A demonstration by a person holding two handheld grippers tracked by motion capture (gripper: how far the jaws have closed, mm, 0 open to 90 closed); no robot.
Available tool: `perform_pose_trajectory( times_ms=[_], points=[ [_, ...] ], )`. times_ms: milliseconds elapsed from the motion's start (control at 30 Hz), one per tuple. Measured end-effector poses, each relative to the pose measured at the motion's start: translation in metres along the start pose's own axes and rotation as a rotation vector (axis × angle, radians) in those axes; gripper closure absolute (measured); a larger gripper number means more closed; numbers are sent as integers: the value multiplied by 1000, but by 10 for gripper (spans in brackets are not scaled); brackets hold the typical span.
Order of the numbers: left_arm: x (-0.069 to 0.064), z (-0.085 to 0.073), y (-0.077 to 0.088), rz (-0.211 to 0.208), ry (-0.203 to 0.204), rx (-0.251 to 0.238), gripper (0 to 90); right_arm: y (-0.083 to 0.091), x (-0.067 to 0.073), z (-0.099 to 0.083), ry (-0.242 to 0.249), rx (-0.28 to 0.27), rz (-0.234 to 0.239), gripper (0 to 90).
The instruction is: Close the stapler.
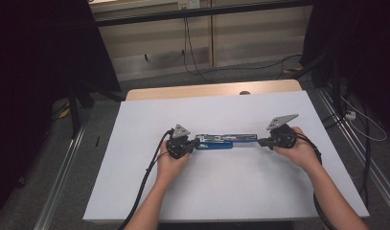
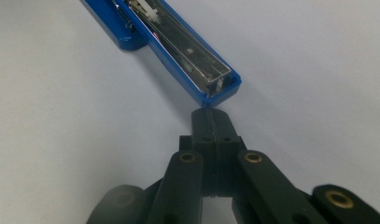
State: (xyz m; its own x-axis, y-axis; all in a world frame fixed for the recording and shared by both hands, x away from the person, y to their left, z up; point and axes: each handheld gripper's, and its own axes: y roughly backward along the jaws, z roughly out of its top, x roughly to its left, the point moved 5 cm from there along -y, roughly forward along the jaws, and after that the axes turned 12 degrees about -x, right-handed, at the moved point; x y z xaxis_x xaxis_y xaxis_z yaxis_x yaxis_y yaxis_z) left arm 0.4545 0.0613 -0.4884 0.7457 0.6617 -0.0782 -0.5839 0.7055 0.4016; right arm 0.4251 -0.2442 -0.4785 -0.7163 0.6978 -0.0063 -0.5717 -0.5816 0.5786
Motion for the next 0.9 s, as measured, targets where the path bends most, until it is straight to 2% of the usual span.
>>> perform_pose_trajectory(
  times_ms=[433, 533, 900],
  points=[
    [-4, 0, -5, -13, 11, -19, 900, 3, 0, 2, -6, -28, 4, 900],
    [-5, 0, -5, -19, 27, -19, 900, 4, 0, 3, -4, -38, 3, 900],
    [-5, 0, -5, -16, 15, -19, 900, 8, 0, 7, -6, -63, 3, 900]
  ],
)
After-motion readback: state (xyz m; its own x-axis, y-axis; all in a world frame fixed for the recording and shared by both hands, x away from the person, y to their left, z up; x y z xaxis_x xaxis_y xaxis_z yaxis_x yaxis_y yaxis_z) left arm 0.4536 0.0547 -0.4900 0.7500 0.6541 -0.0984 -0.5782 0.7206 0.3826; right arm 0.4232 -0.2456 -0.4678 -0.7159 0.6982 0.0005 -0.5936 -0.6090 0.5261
